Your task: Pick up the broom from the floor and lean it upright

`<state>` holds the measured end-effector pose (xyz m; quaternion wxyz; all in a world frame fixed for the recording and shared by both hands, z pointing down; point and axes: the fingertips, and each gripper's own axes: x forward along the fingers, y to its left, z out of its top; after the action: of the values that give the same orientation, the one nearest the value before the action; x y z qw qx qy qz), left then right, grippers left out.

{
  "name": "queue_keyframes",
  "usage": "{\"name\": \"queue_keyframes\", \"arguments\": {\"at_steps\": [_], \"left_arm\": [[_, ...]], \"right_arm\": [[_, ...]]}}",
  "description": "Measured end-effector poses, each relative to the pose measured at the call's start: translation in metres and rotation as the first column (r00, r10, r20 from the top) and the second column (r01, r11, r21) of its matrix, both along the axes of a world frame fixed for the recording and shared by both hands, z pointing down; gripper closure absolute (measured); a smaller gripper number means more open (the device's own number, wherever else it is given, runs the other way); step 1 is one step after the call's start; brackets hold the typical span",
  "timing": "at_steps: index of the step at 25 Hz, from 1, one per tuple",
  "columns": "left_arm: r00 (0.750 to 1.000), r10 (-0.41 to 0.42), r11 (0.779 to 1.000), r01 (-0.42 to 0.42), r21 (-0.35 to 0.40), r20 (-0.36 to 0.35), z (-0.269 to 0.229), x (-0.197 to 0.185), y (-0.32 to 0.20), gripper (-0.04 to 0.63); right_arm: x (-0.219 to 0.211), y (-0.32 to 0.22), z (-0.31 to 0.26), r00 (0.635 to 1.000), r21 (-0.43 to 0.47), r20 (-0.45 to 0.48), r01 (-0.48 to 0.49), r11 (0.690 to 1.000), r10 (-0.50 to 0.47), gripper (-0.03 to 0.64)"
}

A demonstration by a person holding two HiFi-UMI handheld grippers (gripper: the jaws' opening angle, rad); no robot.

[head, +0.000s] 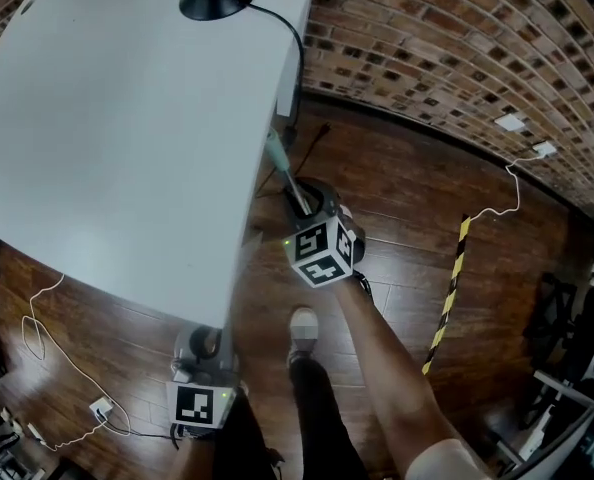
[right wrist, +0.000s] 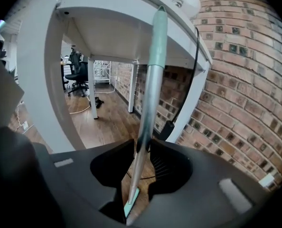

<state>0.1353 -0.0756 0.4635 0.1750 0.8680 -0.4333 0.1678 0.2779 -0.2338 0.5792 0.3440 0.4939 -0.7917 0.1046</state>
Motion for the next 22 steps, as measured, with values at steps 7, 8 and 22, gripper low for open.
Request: {"name": "queue_keyframes", "arguments": {"at_steps": [7,8,22], "left_arm": [[1.000,0.017,1.000,-0.017,-0.011,-0.006,0.003,0.011,0.003,0.594],[1.000,0.019,1.000,-0.019,-0.012,-0.006,0.004,0.012,0.003,0.594],[1.000,0.022,1.000,-0.022,-0.007,-0.001,0.002,0.015,0.007,0.594]], "right_arm": [[0.012,-0.001,0.002,1.000,0.001,0.016,-0.019,1.000,0.019,0.454],[0.013,-0.002,0.002,1.000,0.002,0.017,-0.022,1.000,0.022,0.454],[0.031,0.013,0.002,0.996,-0.002,0.049,-0.081,0.997,0.081,0.457]]}}
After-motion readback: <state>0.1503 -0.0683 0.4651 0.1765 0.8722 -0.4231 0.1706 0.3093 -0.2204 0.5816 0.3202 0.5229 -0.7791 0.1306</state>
